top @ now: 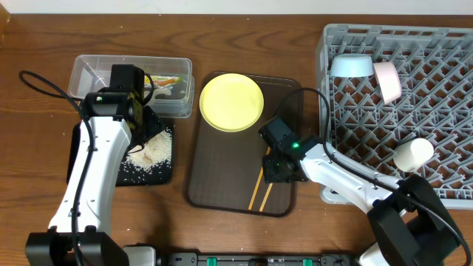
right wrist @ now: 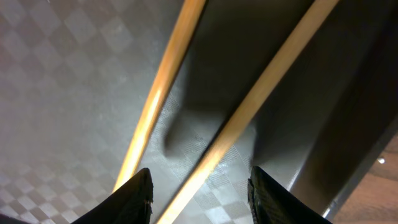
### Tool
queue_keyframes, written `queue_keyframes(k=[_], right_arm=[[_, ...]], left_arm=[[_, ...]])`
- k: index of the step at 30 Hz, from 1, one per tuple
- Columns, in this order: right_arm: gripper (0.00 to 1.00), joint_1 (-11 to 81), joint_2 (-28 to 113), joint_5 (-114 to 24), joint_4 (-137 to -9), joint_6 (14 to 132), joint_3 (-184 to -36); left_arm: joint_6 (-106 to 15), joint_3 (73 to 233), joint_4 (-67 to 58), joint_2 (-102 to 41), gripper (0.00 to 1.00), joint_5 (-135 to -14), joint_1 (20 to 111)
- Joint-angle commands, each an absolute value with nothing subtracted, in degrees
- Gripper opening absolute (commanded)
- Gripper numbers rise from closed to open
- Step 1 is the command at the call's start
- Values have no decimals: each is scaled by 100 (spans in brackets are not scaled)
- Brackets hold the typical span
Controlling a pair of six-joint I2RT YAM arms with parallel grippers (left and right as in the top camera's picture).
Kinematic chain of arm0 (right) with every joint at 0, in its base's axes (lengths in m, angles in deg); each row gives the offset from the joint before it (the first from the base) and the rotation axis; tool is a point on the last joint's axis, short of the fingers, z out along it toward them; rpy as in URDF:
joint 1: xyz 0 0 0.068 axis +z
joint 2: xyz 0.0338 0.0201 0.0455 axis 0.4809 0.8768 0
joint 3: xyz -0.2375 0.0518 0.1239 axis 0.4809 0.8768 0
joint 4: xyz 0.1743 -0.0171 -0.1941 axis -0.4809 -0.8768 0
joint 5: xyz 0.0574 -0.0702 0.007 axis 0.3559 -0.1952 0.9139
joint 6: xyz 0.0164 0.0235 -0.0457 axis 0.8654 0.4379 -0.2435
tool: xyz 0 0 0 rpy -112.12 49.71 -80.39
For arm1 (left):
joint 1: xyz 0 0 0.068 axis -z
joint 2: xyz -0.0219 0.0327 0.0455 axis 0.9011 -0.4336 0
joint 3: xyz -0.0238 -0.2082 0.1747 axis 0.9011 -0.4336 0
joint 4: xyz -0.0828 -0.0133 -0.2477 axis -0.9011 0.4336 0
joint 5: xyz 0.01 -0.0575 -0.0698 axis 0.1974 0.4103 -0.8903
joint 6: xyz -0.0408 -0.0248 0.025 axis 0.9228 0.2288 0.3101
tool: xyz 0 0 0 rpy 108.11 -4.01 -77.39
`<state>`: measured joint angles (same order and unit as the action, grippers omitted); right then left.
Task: Sort waste into correct bins and load items into the dishwasher rack
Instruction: 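Reach right gripper to wooden chopsticks on brown tray and grasp, then carry one chopstick with right gripper into rack and release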
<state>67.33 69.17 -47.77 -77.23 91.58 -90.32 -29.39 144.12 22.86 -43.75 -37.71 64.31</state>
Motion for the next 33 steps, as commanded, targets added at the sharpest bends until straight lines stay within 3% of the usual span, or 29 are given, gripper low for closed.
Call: queue_keyframes(k=[1,6,15,23,33], right_arm=[[49,6781,7134,-4930,-7677,9304,-8995],[46,6781,7437,-5011,-7679,9308,-8995],[3,6759,7402,-5013,-7736,9304,-9015],[1,6486,6939,-5429,-8156,9188,-9316],[1,5678,5818,-5529,-8772,7767,-10368]], left_arm=[[-3097,14475,2304,-4397,88,-3756,6398],[-3094,14475,2302,-4397,89,-3756,6398],[-3097,14475,2302,-4397,89,-3756,6398],[-3097,14475,2302,-4397,89,-3756,6398],[-3097,14475,2302,-4397,89,-3756,6398]])
